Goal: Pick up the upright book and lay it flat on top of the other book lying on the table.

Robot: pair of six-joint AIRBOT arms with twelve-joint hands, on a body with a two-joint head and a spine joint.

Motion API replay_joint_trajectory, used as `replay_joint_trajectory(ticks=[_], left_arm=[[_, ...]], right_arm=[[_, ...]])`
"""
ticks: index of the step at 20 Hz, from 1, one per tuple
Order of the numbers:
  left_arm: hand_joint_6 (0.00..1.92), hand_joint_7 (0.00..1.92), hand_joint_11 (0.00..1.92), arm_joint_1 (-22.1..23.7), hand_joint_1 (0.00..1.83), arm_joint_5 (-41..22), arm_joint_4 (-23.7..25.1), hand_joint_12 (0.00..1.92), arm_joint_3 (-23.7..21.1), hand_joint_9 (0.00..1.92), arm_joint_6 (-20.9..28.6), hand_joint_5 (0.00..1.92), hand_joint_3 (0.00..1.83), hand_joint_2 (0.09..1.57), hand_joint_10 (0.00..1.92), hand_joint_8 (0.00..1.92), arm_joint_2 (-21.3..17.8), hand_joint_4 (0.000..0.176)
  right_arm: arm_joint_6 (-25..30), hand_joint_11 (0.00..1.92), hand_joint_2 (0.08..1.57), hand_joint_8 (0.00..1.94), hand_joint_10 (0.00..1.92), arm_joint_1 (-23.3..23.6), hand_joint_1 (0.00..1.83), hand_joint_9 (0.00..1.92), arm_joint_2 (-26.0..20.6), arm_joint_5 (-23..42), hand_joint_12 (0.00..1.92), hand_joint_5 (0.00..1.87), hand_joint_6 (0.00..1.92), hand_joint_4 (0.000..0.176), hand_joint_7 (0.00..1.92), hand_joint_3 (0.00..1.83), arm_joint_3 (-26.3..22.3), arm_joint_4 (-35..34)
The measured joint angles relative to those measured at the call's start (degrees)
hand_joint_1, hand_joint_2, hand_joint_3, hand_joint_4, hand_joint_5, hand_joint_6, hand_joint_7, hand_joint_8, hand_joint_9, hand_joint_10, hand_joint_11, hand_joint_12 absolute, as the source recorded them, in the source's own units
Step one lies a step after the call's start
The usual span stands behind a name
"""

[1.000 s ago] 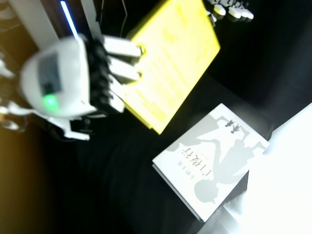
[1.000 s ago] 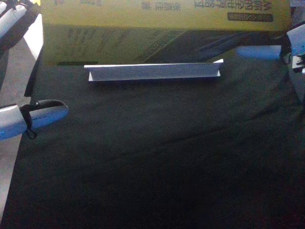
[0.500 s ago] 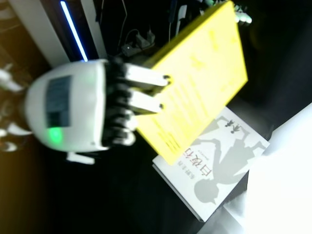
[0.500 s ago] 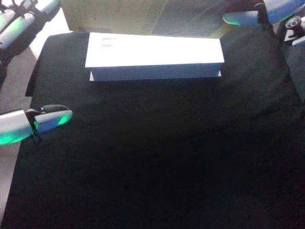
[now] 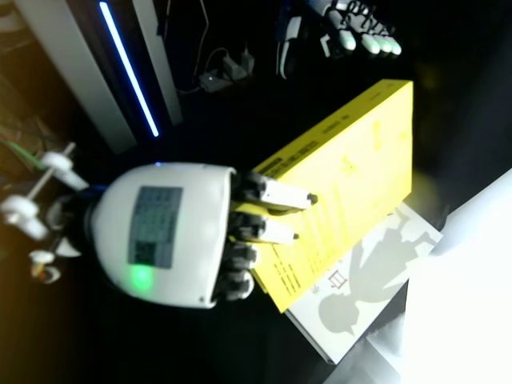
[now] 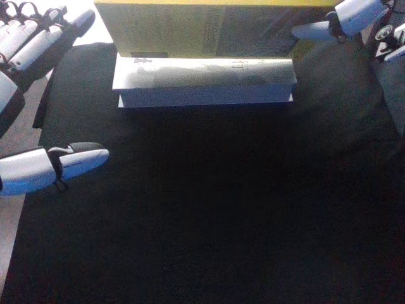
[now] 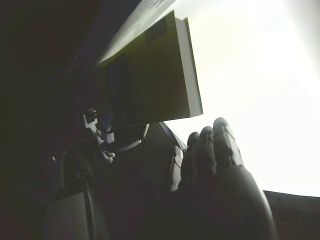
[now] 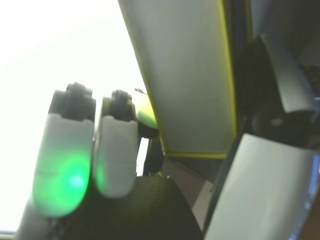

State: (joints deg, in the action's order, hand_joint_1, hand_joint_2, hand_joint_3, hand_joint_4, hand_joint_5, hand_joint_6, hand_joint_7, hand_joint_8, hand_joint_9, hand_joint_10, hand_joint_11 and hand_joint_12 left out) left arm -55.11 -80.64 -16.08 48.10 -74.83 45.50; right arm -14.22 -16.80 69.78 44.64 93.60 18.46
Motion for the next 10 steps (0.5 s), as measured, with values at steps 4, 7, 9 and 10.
replay_joint_trajectory(ticks=[4,7,9,10], left_arm=[[0.00,0.00,0.00,0.00,0.64,0.00,0.35,0.00,0.00,0.00,0.46,0.00,0.02,1.01,0.00,0.00,0.00,0.162],[0.00,0.00,0.00,0.00,0.63,-0.02,0.44,0.00,0.00,0.00,0.52,0.00,0.01,0.99,0.00,0.00,0.00,0.176],[0.00,0.00,0.00,0.00,0.61,-0.02,0.59,0.00,0.00,0.00,0.66,0.00,0.00,0.99,0.00,0.00,0.00,0.176],[0.00,0.00,0.00,0.00,0.59,-0.07,0.66,0.00,0.00,0.00,0.68,0.00,0.00,0.98,0.00,0.00,0.07,0.176]], right_arm=[[-0.02,1.74,0.64,1.94,1.92,0.00,1.58,1.73,0.00,-0.66,1.92,1.52,1.92,0.176,1.64,1.19,0.11,1.20],[0.00,1.70,0.67,1.94,1.92,0.13,1.51,1.71,0.00,-0.76,1.92,1.48,1.92,0.176,1.62,1.16,0.11,2.19],[0.02,1.72,0.67,1.94,1.92,0.17,1.52,1.73,0.00,-0.74,1.92,1.47,1.92,0.176,1.65,1.13,0.11,2.47],[0.07,1.71,0.65,1.94,1.92,0.17,1.49,1.74,0.00,-0.72,1.92,1.48,1.92,0.176,1.68,1.17,0.11,2.82]])
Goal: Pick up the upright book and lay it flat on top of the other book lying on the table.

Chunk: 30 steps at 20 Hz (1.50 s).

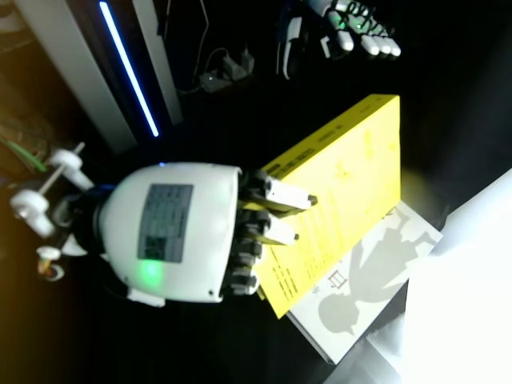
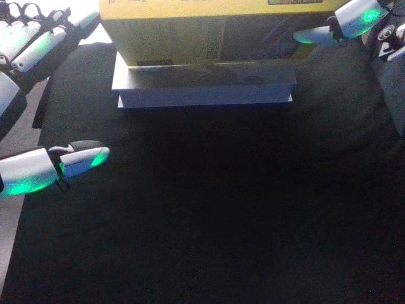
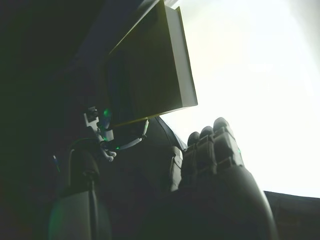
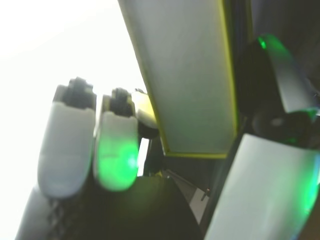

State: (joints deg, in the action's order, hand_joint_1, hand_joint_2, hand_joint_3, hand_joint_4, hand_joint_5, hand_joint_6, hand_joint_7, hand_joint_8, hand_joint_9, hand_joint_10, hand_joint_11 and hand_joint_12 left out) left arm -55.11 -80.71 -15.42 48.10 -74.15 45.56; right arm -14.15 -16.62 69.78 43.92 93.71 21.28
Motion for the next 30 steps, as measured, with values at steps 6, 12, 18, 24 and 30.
replay_joint_trajectory(ticks=[6,12,18,24,30], left_arm=[[0.00,0.00,0.00,0.00,0.59,0.00,0.22,0.00,0.11,0.00,0.42,0.00,0.00,0.96,0.00,0.00,0.02,0.176],[0.00,0.00,0.00,0.00,0.61,0.07,0.37,0.00,0.11,0.00,0.46,0.00,0.00,0.97,0.00,0.00,0.04,0.176],[0.00,0.00,0.00,0.00,0.60,0.11,0.26,0.00,0.13,0.00,0.70,0.00,0.00,0.98,0.00,0.00,0.04,0.176],[0.00,0.00,0.00,-0.07,0.60,-0.07,0.11,0.00,0.37,0.00,1.09,0.00,0.00,0.98,0.00,0.00,0.04,0.176],[0.00,0.00,0.00,-0.11,0.56,-0.13,-0.04,0.00,0.35,0.00,1.36,0.00,0.00,0.99,0.00,0.00,0.04,0.176]], right_arm=[[-6.47,1.78,0.60,1.94,1.92,0.00,1.53,1.71,-0.76,0.11,1.92,1.48,1.92,0.176,1.58,1.23,-3.15,0.39],[-10.08,1.71,0.52,1.94,1.92,0.17,1.54,1.66,-1.11,-1.40,1.92,1.43,1.92,0.176,1.55,1.33,-4.04,0.39],[-10.80,1.75,0.49,1.94,1.92,0.20,1.60,1.70,-1.60,-2.67,1.92,1.47,1.92,0.176,1.63,1.30,-4.09,0.83],[-11.21,1.66,0.64,1.94,1.92,0.31,1.60,1.65,-1.36,-4.59,1.92,1.46,1.92,0.176,1.57,1.13,-3.52,0.76],[-11.54,1.52,0.66,1.94,1.92,0.37,1.60,1.58,-0.44,-7.82,1.92,1.40,1.92,0.176,1.48,1.08,-2.75,1.31]])
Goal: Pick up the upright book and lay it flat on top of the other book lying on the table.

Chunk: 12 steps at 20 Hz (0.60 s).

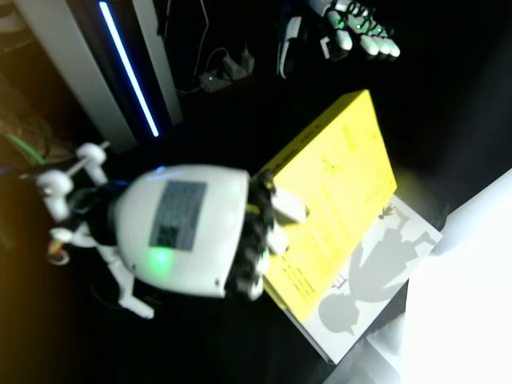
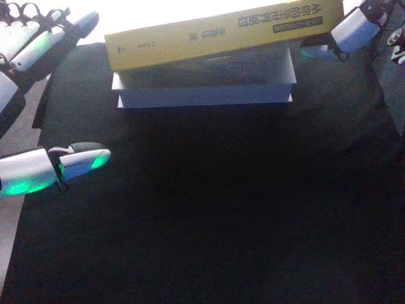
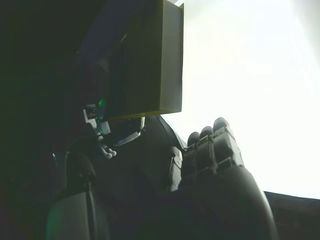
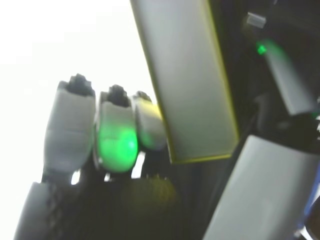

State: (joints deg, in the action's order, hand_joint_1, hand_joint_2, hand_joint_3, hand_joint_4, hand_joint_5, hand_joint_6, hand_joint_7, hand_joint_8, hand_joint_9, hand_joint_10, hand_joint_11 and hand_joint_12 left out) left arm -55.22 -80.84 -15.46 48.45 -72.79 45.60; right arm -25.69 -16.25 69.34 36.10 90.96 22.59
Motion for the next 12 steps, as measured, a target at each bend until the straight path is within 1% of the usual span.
replay_joint_trajectory(ticks=[1,2,3,4,5,6,7,8,9,10,12], left_arm=[[0.00,0.00,0.00,0.00,0.55,0.02,0.00,0.00,0.00,0.00,0.00,0.00,0.01,0.99,0.00,0.00,0.00,0.176],[0.00,0.00,0.00,0.00,0.55,0.07,0.00,0.00,0.00,0.00,0.02,0.00,0.01,0.99,0.00,0.00,0.00,0.176],[0.00,0.00,0.00,-0.02,0.56,0.04,-0.07,0.00,0.00,0.00,0.09,0.00,0.01,1.00,0.00,0.00,0.00,0.176],[0.00,0.00,0.00,-0.13,0.56,0.00,-0.17,0.00,0.02,0.00,0.13,0.00,0.01,1.00,0.00,0.00,0.00,0.176],[0.00,0.00,0.00,-0.13,0.57,0.07,-0.17,0.00,0.00,0.00,0.13,0.00,0.00,1.00,0.00,0.00,0.00,0.176],[0.00,0.00,0.00,-0.13,0.58,0.07,-0.17,0.00,0.00,0.00,0.13,0.00,0.01,1.01,0.00,0.00,0.00,0.176],[0.00,0.00,0.00,-0.13,0.58,0.00,-0.17,0.00,0.00,0.00,0.15,0.00,0.01,1.00,0.00,0.00,0.00,0.176],[0.00,0.00,0.00,-0.13,0.58,0.04,-0.39,0.00,0.00,0.00,0.13,0.00,0.01,1.00,0.00,0.00,0.00,0.176],[0.00,0.00,0.00,-0.13,0.58,0.00,-0.39,0.00,0.00,0.00,0.13,0.00,0.01,1.01,0.00,0.00,0.00,0.176],[0.00,0.00,0.00,-0.15,0.57,-0.13,-0.35,0.00,0.00,0.00,0.15,0.00,0.01,1.01,0.00,0.00,0.00,0.176],[0.00,0.00,0.00,-0.24,0.53,-0.24,-0.37,0.00,0.00,0.00,0.42,0.00,0.00,0.99,0.00,0.00,0.00,0.176]], right_arm=[[-0.11,1.65,0.66,1.94,1.92,0.00,1.55,1.64,-0.26,-0.02,1.92,1.39,1.92,0.176,1.52,1.07,-0.46,0.11],[-0.11,1.72,0.64,1.94,1.92,0.07,1.55,1.68,-0.63,0.02,1.92,1.44,1.92,0.176,1.58,1.09,-1.03,0.24],[-0.28,1.76,0.62,1.94,1.92,1.18,1.56,1.72,-0.85,-0.37,1.92,1.48,1.92,0.176,1.63,1.15,-1.31,1.51],[-0.92,1.77,0.61,1.94,1.92,1.84,1.57,1.72,-0.90,-0.83,1.92,1.47,1.92,0.176,1.64,1.17,-1.42,1.97],[-1.90,1.73,0.60,1.94,1.92,2.51,1.56,1.67,-0.92,-0.79,1.92,1.44,1.92,0.176,1.58,1.19,-1.57,2.19],[-2.25,1.74,0.58,1.94,1.92,2.54,1.58,1.66,-0.90,-0.76,1.92,1.41,1.92,0.176,1.56,1.20,-1.57,2.12],[-2.16,1.73,0.63,1.94,1.92,2.51,1.56,1.68,-0.90,-1.03,1.92,1.43,1.92,0.176,1.59,1.14,-1.55,2.12],[-2.05,1.75,0.62,1.94,1.92,2.51,1.56,1.70,-0.70,-1.70,1.92,1.45,1.92,0.176,1.61,1.15,-0.96,2.34],[-2.08,1.72,0.61,1.94,1.92,2.51,1.55,1.68,-0.63,-2.21,1.92,1.46,1.92,0.176,1.59,1.15,-0.55,2.32],[-2.08,1.71,0.63,1.94,1.92,2.51,1.54,1.68,-0.66,-2.84,1.92,1.46,1.92,0.176,1.57,1.11,0.11,2.16],[-2.14,1.68,0.64,1.94,1.92,2.49,1.58,1.67,-0.48,-4.20,1.92,1.45,1.92,0.176,1.59,1.11,1.53,1.07]])
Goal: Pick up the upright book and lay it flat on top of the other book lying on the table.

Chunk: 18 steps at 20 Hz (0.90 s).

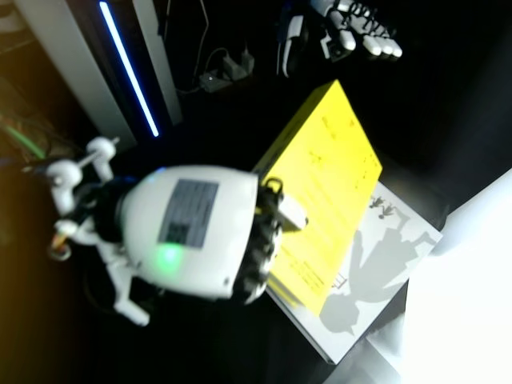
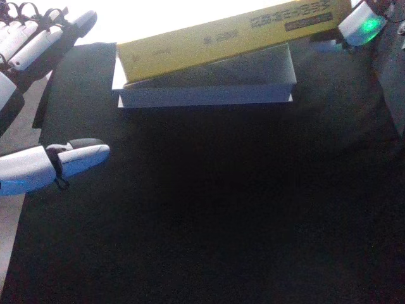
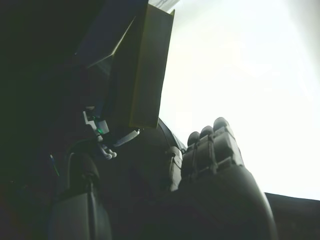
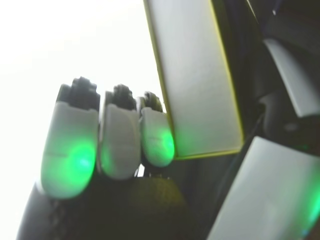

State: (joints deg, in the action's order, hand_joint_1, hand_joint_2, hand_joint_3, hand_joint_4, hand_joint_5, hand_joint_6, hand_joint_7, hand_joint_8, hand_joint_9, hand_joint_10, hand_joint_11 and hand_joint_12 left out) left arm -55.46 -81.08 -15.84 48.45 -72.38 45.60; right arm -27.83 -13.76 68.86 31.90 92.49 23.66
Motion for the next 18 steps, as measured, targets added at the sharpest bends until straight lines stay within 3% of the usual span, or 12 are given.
replay_joint_trajectory(ticks=[1,6,10,11,12,13,14,15,16,18], left_arm=[[0.00,0.00,0.00,0.00,0.54,-0.04,0.02,0.00,0.00,0.00,0.11,0.00,0.00,0.99,0.00,0.00,0.00,0.176],[0.00,0.00,0.00,-0.02,0.53,-0.11,0.07,0.00,0.00,0.00,0.15,0.00,0.00,0.99,0.00,0.00,0.00,0.176],[0.00,0.00,0.00,-0.02,0.55,-0.13,0.00,0.00,0.00,0.00,0.15,0.00,0.01,1.01,0.00,0.00,0.00,0.176],[0.00,0.00,0.00,-0.02,0.55,-0.13,0.02,0.00,0.00,0.00,0.15,0.00,0.00,1.01,0.00,0.00,0.00,0.176],[0.00,0.00,0.00,-0.02,0.54,-0.13,0.00,0.00,0.00,0.00,0.15,0.00,0.00,1.01,0.00,0.00,0.00,0.176],[0.00,0.00,0.00,-0.02,0.54,-0.13,-0.04,0.00,0.00,0.00,0.17,0.00,0.00,1.01,0.00,0.00,0.00,0.176],[0.00,0.00,0.00,-0.02,0.55,-0.13,-0.07,0.00,0.00,0.00,0.17,0.00,0.00,1.01,0.00,0.00,0.00,0.176],[0.00,0.00,0.00,-0.02,0.55,-0.13,-0.09,0.00,0.00,0.00,0.17,0.00,0.00,1.01,0.00,0.00,0.00,0.176],[0.00,0.00,0.00,-0.22,0.55,-0.37,-0.04,0.00,0.00,0.00,0.20,0.00,0.01,1.02,0.00,0.00,0.00,0.176],[0.00,0.00,0.00,-0.37,0.52,-0.37,-0.02,0.00,0.00,0.00,0.35,0.00,0.00,1.02,0.00,0.00,0.02,0.176]], right_arm=[[-0.11,1.57,0.64,1.94,1.92,0.00,1.59,1.59,0.11,-0.74,1.92,1.39,1.92,0.176,1.51,1.09,0.79,-1.36],[-0.15,1.53,0.72,1.94,1.92,-0.20,1.51,1.53,0.42,-1.84,1.92,1.35,1.92,0.176,1.45,1.00,1.99,-3.54],[-0.33,1.50,0.71,1.94,1.92,-0.42,1.55,1.49,1.66,-1.81,1.92,1.34,1.92,0.176,1.40,1.00,3.06,-4.48],[-0.33,1.47,0.68,1.94,1.92,-0.50,1.58,1.48,2.25,-1.77,1.92,1.36,1.92,0.176,1.40,1.05,3.56,-4.76],[-0.33,1.48,0.53,1.94,1.92,-0.81,1.46,1.49,2.54,-1.66,1.92,1.36,1.92,0.176,1.13,1.53,3.93,-5.22],[-0.31,1.48,0.58,1.94,1.92,-1.36,1.54,1.51,2.97,-1.49,1.92,1.36,1.92,0.176,1.35,1.28,4.52,-6.03],[-0.33,1.46,0.51,1.94,1.92,-1.53,1.45,1.49,3.23,-1.42,1.92,1.34,1.92,0.176,1.12,1.58,4.76,-6.36],[-0.33,1.44,0.65,1.94,1.92,-2.16,1.47,1.48,3.56,-1.20,1.92,1.30,1.92,0.176,1.33,1.24,5.11,-6.82],[-0.33,1.38,0.69,1.94,1.92,-2.49,1.10,1.42,3.74,-1.16,1.92,0.94,1.92,0.000,1.32,1.34,5.27,-7.26],[-0.48,1.27,0.73,1.94,1.92,-2.99,1.01,1.30,3.74,-1.38,1.92,0.82,1.90,0.000,1.19,1.29,5.20,-7.32]])
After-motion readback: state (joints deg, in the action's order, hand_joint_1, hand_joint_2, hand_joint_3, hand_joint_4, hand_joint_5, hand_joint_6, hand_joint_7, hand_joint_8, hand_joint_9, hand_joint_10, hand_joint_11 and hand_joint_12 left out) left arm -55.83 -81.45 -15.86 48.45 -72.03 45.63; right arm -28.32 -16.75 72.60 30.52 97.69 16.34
